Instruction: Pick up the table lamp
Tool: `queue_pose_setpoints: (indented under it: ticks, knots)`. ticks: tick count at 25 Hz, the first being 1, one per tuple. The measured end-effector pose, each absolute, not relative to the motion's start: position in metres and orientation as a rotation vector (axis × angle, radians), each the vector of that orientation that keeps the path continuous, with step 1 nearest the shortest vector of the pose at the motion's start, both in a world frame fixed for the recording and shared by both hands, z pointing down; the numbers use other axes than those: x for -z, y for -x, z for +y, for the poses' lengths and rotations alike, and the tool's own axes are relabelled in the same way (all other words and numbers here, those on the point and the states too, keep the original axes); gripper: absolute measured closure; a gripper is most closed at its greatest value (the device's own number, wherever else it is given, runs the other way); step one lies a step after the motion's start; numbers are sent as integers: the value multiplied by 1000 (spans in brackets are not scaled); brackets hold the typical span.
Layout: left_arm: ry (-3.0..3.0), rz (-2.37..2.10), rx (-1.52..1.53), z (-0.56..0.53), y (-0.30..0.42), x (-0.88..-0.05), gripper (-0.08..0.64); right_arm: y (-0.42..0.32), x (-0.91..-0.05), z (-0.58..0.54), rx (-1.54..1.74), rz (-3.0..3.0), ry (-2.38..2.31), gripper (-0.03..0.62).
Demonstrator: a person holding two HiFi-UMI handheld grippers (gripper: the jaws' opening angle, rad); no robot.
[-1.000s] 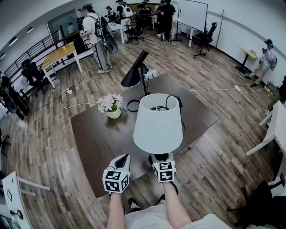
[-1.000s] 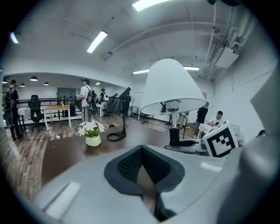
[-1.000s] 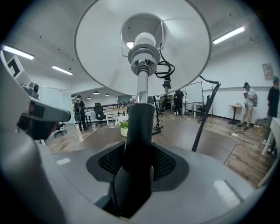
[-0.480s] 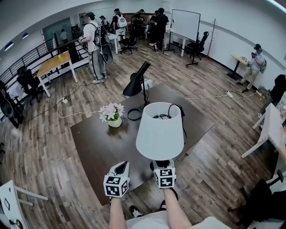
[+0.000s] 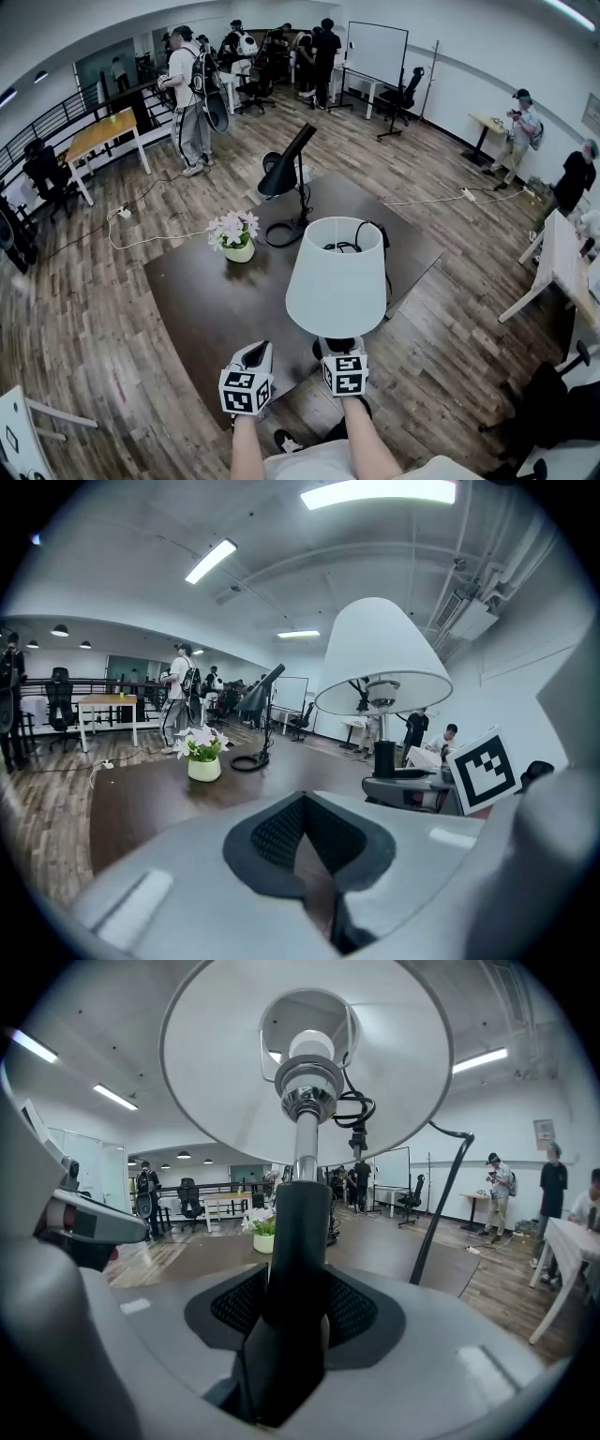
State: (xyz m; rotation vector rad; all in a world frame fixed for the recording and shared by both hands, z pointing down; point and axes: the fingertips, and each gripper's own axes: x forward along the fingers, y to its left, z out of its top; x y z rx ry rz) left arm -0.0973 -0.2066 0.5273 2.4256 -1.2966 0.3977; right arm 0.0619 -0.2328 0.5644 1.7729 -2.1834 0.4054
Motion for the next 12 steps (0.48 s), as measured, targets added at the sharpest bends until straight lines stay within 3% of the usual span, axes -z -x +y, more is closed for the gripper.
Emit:
queue_pose_setpoints:
  ticks: [12]
  knots:
    - [-2437,-1266,-427,-199,122,-537,558,-30,-569,-227,-414,-2199,-1771,385]
